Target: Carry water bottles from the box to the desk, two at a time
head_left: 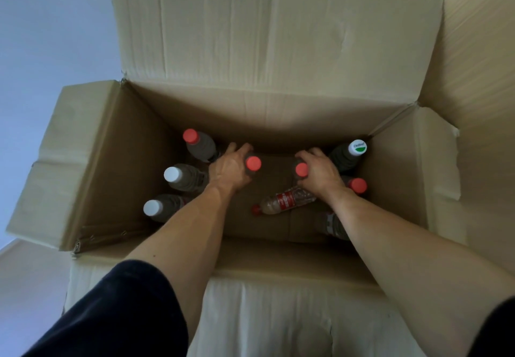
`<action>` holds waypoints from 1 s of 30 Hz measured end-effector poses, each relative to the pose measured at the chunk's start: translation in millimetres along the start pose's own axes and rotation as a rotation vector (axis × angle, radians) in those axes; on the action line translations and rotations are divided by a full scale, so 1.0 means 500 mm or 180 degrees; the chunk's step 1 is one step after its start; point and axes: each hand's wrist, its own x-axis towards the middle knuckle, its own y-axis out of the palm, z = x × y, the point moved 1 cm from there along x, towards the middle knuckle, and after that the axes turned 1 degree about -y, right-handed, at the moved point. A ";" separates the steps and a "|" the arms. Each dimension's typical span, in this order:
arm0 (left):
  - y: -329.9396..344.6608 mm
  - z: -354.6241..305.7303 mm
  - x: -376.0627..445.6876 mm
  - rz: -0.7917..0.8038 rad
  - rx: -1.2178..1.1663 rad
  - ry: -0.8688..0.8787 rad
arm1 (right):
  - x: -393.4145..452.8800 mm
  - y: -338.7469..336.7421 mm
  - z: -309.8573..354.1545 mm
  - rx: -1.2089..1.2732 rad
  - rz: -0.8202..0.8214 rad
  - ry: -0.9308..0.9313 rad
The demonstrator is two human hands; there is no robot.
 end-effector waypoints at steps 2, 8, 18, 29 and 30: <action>0.001 0.010 0.005 0.0040 -0.0013 -0.0080 | 0.004 0.005 -0.003 0.0092 -0.0041 0.0005; 0.005 0.013 0.023 -0.0034 -0.0014 -0.0074 | 0.013 0.020 -0.011 0.0203 -0.0127 -0.0069; 0.014 0.012 0.025 -0.0428 -0.0146 0.0144 | 0.002 0.022 -0.010 0.0383 -0.0255 0.0107; -0.153 -0.008 -0.087 0.0029 -0.1185 0.0517 | -0.082 -0.132 0.040 0.2114 0.0074 0.0098; -0.176 -0.010 -0.099 0.0102 -0.1315 0.0538 | -0.091 -0.140 0.048 0.2380 0.0120 0.0130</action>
